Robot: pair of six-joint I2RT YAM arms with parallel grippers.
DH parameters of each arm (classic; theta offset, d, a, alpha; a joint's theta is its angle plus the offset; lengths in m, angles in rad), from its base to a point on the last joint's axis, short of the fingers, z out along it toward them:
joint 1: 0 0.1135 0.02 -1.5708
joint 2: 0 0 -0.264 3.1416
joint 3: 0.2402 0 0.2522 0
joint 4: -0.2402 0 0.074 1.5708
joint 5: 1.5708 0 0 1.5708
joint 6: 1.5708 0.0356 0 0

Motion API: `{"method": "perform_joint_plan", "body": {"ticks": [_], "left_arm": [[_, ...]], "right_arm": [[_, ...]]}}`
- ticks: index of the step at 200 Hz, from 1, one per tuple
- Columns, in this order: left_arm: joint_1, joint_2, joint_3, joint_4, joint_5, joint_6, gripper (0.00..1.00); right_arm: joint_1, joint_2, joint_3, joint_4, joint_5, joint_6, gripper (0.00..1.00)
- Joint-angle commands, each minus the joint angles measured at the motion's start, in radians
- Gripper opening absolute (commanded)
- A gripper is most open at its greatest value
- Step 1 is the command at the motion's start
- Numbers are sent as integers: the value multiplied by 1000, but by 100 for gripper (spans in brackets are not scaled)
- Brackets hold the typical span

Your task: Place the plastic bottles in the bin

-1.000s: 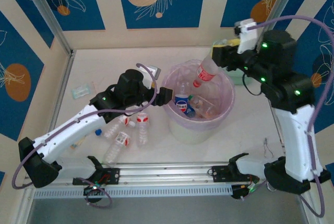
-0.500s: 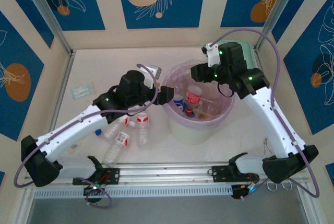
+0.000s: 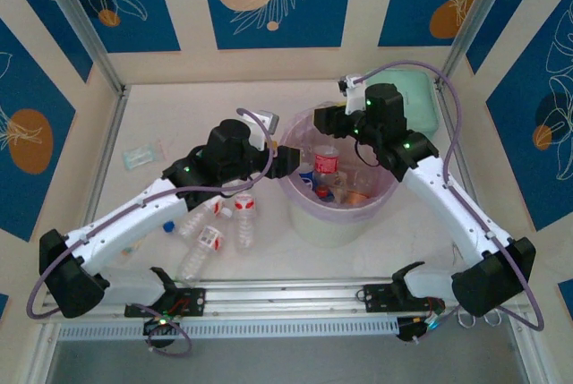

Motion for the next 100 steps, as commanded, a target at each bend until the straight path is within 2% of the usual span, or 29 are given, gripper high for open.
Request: {"method": "perform_joint_plan", "body": {"ticks": [1, 40, 68, 100], "left_arm": [[-5, 41, 7, -49, -2, 3, 76], [-4, 40, 13, -53, -20, 13, 76], [-4, 59, 30, -50, -24, 23, 75], [-4, 68, 37, -38, -21, 19, 75]], "right_arm": [[40, 89, -141, -347, -66, 12, 0], [75, 17, -75, -481, -43, 1, 0], [59, -58, 109, -584, 19, -36, 0], [57, -44, 314, -694, 45, -74, 0]]}}
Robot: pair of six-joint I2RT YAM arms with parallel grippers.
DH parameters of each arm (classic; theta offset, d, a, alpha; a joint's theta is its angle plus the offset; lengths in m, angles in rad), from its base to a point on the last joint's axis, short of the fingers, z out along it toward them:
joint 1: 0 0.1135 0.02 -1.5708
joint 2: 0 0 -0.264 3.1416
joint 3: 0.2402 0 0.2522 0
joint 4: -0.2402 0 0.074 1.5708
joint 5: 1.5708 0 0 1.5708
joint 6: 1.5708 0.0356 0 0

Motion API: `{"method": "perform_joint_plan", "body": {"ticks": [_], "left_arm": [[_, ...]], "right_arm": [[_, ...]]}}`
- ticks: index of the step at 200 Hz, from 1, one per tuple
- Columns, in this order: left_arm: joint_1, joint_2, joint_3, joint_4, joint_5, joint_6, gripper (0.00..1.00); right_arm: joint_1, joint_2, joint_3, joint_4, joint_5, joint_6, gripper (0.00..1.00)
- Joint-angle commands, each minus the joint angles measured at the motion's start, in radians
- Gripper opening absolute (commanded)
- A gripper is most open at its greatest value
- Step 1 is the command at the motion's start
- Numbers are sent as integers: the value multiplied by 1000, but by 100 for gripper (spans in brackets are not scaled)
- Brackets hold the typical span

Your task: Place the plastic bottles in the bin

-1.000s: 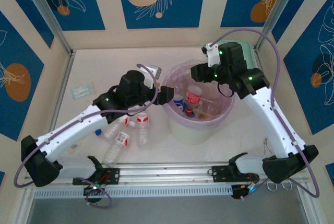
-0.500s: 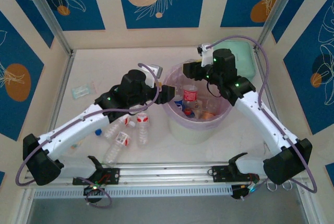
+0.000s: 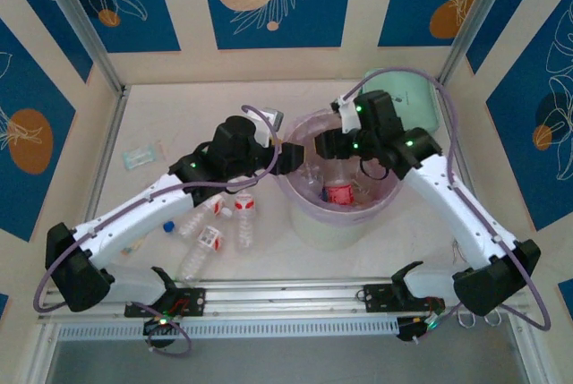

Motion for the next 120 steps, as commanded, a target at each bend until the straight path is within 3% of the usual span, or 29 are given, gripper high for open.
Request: {"method": "perform_joint_plan", "body": {"ticks": [1, 36, 92, 120], "left_arm": [[-4, 21, 6, -52, -24, 27, 75], [-5, 7, 2, -46, -47, 29, 75], [-4, 9, 13, -45, -55, 29, 74], [-4, 4, -2, -20, -49, 14, 73]], "right_arm": [[3, -30, 113, -194, 23, -54, 0], [-3, -8, -4, -141, 24, -38, 3], [-15, 21, -332, 115, -56, 85, 9], [3, 37, -395, 176, -9, 96, 23]]}}
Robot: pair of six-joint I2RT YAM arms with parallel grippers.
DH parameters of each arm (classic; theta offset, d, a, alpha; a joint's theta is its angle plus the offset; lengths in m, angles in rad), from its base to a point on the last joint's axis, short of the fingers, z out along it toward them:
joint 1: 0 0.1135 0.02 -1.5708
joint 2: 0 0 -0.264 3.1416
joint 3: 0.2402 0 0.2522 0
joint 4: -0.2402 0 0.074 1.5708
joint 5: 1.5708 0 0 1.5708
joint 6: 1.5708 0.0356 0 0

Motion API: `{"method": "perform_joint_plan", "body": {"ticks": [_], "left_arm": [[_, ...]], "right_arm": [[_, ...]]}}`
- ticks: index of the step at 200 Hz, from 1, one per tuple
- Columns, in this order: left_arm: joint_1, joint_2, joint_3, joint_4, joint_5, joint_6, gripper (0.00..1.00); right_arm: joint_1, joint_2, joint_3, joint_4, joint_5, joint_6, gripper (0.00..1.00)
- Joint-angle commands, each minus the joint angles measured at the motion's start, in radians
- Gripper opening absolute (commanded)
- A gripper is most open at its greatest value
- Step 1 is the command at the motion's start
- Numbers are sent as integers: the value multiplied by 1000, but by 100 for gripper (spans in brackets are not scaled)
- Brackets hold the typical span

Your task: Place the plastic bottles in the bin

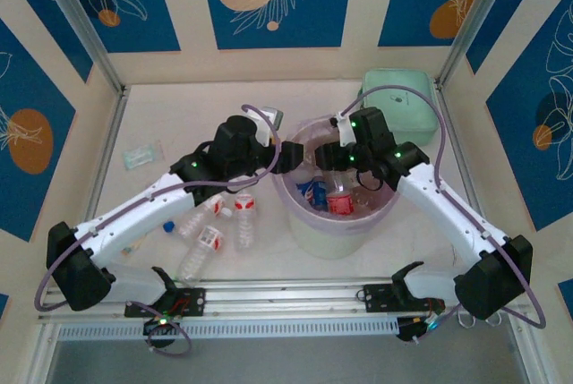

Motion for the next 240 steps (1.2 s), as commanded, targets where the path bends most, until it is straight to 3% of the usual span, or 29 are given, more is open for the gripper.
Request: {"method": "perform_joint_plan", "body": {"ticks": [1, 67, 101, 124, 164, 203, 240], "left_arm": [[-5, 2, -4, -19, -20, 15, 73], [-5, -22, 42, -16, -33, 28, 74], [-3, -43, 126, -78, -64, 91, 85], [-1, -75, 161, -129, -112, 133, 91], [36, -159, 150, -255, -229, 164, 93], [109, -211, 40, -426, -280, 133, 92], [107, -198, -47, -568, -306, 39, 87]], "right_arm": [[15, 50, -91, -55, -7, 66, 24], [-31, 3, 8, -43, 37, 10, 70], [-93, 31, 58, 18, -6, -29, 91], [-116, 60, 79, 64, -21, -30, 95], [-116, 83, 88, 208, 12, -39, 99], [-101, 41, 244, -39, 31, -55, 99], [-128, -30, 391, -319, 26, -73, 99]]}}
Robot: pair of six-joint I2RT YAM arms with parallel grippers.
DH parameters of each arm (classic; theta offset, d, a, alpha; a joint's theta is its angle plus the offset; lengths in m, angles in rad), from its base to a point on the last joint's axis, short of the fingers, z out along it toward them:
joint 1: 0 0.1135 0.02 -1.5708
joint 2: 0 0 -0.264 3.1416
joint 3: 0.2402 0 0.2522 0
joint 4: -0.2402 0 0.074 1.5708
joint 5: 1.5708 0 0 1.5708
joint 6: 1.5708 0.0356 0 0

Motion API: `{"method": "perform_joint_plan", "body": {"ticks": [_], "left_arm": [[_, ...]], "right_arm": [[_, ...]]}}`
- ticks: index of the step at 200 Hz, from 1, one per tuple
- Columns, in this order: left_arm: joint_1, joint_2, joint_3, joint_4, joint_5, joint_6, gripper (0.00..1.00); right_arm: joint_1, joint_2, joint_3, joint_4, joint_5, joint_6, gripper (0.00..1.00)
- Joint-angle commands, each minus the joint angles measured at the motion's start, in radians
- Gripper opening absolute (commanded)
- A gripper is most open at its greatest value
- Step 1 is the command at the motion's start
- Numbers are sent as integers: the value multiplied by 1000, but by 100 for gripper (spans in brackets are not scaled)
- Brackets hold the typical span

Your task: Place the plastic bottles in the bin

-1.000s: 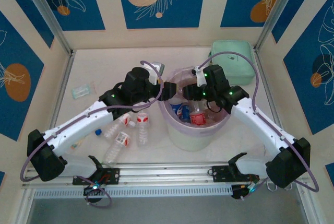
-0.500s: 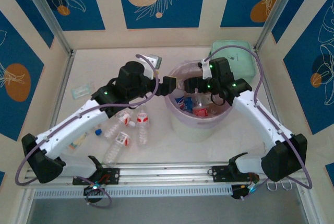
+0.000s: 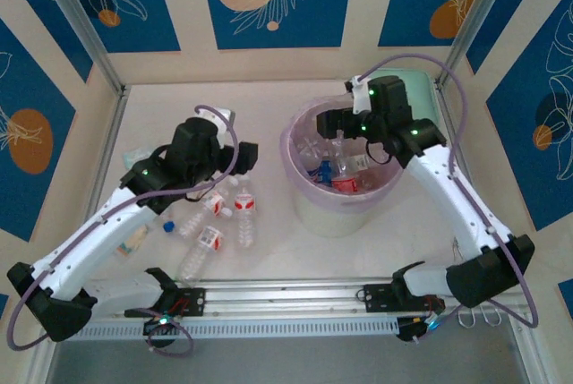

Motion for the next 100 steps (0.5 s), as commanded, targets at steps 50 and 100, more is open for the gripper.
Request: {"method": "perform_joint_plan", "body": {"ticks": [50, 100], "left_arm": [[-228, 96, -230, -108, -80, -399, 84], [-347, 158, -323, -170, -200, -624, 85]], "right_arm": [[-96, -239, 39, -264, -117, 100, 99], [-166, -308, -45, -200, -242, 154, 99]]}}
